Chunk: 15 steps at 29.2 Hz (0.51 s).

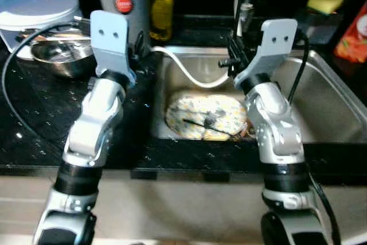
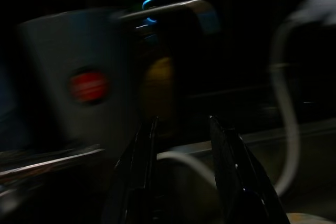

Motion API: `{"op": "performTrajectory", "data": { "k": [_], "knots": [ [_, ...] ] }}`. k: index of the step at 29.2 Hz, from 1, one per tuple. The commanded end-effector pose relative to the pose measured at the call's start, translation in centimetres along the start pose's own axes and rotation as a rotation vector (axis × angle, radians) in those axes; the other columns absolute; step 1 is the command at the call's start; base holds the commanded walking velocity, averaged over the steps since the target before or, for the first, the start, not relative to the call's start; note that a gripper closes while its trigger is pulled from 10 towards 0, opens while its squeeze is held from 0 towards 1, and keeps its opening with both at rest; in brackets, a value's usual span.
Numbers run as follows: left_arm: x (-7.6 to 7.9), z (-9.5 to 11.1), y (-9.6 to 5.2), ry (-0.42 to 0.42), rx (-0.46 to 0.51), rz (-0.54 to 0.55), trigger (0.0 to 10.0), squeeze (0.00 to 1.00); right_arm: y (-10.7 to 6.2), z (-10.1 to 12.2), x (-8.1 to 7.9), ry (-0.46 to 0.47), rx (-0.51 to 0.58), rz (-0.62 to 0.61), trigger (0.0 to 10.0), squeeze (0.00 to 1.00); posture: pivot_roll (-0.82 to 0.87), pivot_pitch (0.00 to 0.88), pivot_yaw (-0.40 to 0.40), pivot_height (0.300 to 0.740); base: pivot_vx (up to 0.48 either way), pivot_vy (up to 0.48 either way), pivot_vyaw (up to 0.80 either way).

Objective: Kitchen organization

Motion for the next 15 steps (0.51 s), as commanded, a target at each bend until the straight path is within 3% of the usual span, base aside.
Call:
{"op": "performTrajectory", "data": {
  "k": [1,9,15],
  "knots": [
    [0.0,-0.3,0.0,-0.009,-0.005,0.001,10.0,0.00,-0.1,0.2,-0.1,0.015,0.004,-0.001,10.0,0.00,0.05,0.000,0.008,0.740,0.000,0.000,0.00],
    [0.0,-0.2,0.1,-0.010,0.000,0.006,10.0,0.00,-0.2,0.2,-1.4,0.017,0.010,0.082,10.0,0.00,0.05,0.000,0.008,0.740,0.000,0.000,0.00],
    [-0.2,-0.3,0.2,-0.009,-0.004,0.014,10.0,0.00,-0.2,-1.2,-3.0,-0.074,-0.070,0.183,10.0,0.00,0.05,0.000,0.007,0.740,0.000,0.000,0.00]
  ]
}}
Point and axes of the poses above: a point about 5 cm out from each wrist's last joint towards the gripper, its own y axis pointing out of the wrist towards the gripper, its own z axis along the axis of the wrist's last joint, x = y × z, the point moved 3 cm from there along y, pointing out of the wrist towards the gripper, and after that the axes turned 9 degrees about -y, right-handed, at the moved point
